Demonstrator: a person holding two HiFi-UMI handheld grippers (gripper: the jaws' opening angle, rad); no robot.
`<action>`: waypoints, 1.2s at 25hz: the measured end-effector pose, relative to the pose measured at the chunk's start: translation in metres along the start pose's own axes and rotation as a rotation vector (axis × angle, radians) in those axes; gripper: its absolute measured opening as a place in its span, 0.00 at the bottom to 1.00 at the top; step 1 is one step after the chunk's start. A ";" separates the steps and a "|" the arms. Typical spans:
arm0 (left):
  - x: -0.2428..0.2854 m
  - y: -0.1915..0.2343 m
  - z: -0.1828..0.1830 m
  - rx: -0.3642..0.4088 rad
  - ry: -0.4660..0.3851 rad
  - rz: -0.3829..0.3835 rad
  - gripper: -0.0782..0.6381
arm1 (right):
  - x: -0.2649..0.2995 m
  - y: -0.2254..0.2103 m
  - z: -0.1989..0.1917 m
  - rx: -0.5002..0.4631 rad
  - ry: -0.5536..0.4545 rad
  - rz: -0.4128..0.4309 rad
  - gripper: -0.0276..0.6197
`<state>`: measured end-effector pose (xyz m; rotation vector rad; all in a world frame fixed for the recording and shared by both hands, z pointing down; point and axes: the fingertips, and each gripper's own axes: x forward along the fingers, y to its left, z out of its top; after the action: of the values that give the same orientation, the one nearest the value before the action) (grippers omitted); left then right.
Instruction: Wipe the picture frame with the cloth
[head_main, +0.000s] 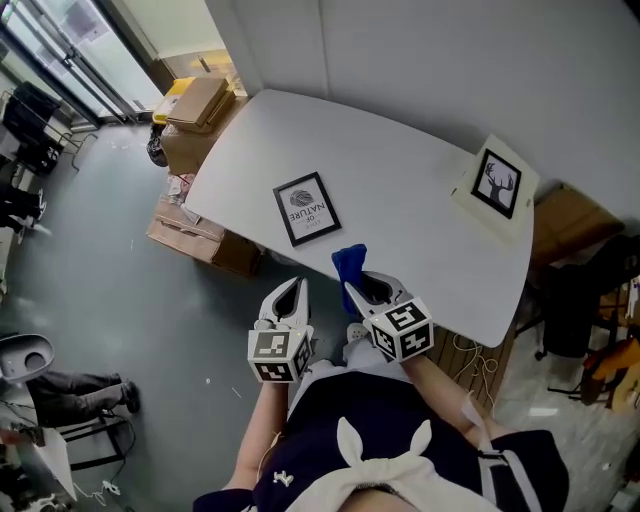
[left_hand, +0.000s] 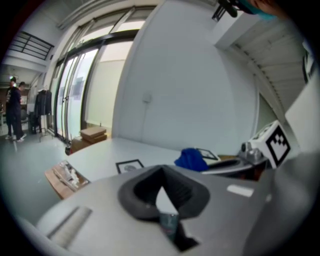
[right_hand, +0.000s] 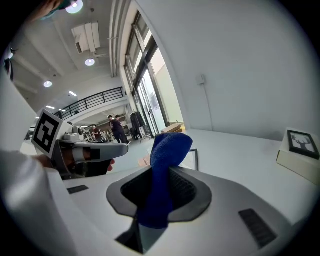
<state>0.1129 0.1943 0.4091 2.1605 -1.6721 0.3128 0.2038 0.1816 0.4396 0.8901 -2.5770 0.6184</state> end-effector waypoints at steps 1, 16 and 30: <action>0.002 0.002 0.001 -0.004 -0.004 0.012 0.11 | 0.002 -0.002 0.003 -0.006 -0.004 0.010 0.17; 0.012 0.011 -0.001 -0.027 -0.002 0.133 0.11 | 0.020 -0.019 0.006 -0.045 0.040 0.106 0.17; 0.046 0.037 -0.002 -0.031 0.039 0.100 0.11 | 0.051 -0.034 0.019 -0.048 0.063 0.090 0.17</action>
<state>0.0895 0.1471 0.4352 2.0394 -1.7550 0.3518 0.1846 0.1225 0.4558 0.7315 -2.5750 0.5968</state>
